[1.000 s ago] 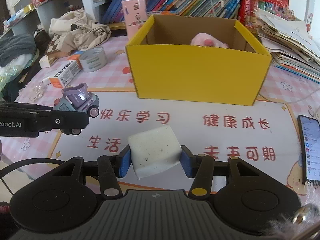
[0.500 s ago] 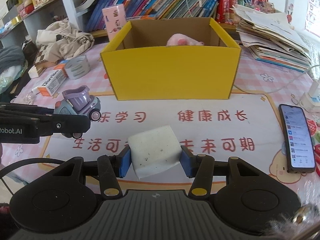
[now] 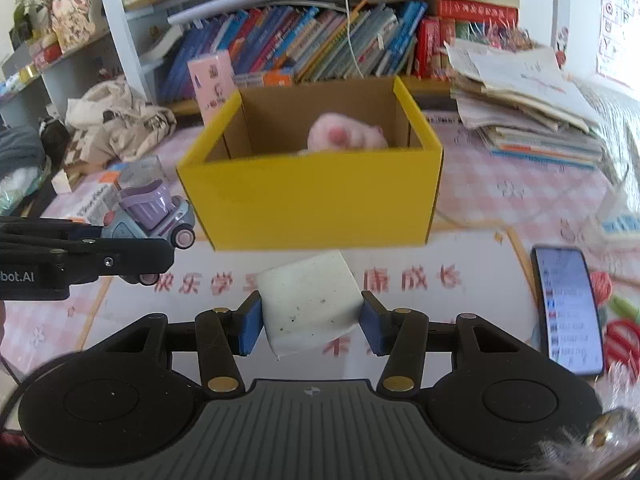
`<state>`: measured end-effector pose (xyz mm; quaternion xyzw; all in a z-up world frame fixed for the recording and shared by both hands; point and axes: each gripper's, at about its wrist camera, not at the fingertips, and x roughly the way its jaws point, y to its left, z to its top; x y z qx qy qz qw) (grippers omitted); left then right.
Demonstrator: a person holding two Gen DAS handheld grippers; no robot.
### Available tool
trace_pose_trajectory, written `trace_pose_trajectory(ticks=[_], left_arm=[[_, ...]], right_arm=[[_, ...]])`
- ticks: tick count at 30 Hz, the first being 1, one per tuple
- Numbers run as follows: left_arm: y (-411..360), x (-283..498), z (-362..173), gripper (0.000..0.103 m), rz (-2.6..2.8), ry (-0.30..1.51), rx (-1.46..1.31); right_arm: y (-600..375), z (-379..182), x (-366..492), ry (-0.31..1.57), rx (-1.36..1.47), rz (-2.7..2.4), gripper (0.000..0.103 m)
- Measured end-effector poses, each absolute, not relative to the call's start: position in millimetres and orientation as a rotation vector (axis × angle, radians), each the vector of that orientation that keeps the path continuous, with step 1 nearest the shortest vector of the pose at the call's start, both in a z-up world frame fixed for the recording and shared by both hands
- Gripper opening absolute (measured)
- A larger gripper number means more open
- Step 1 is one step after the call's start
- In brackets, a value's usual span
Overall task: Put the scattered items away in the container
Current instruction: 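Carry the sponge and toy car toward the yellow box with both grippers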
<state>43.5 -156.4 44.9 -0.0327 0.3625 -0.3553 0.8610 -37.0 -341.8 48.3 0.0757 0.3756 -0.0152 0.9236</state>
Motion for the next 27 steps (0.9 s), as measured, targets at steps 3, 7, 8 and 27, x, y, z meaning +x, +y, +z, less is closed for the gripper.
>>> trace_pose_trajectory(ticks=[3,7,8,27], left_arm=[[-161.9,49.9,54.0,0.041,-0.743,0.735,-0.084],[-169.4,57.9,66.1,0.041,-0.739,0.701,-0.122],[-172.4,60.5,69.3,0.041,-0.738,0.69,-0.13],[-212.4,136.6,88.5,0.041,-0.567,0.609,-0.082]], right_arm=[[-347.4,57.1,-26.4,0.754,0.149,-0.006,0.048],[-354.7,69.1,-10.7,0.725,0.143,0.048,0.048],[-356.2,72.6,-6.8,0.716,0.138,0.065,0.048],[-416.2,107.2,103.5,0.595,-0.012,0.251,0.048]])
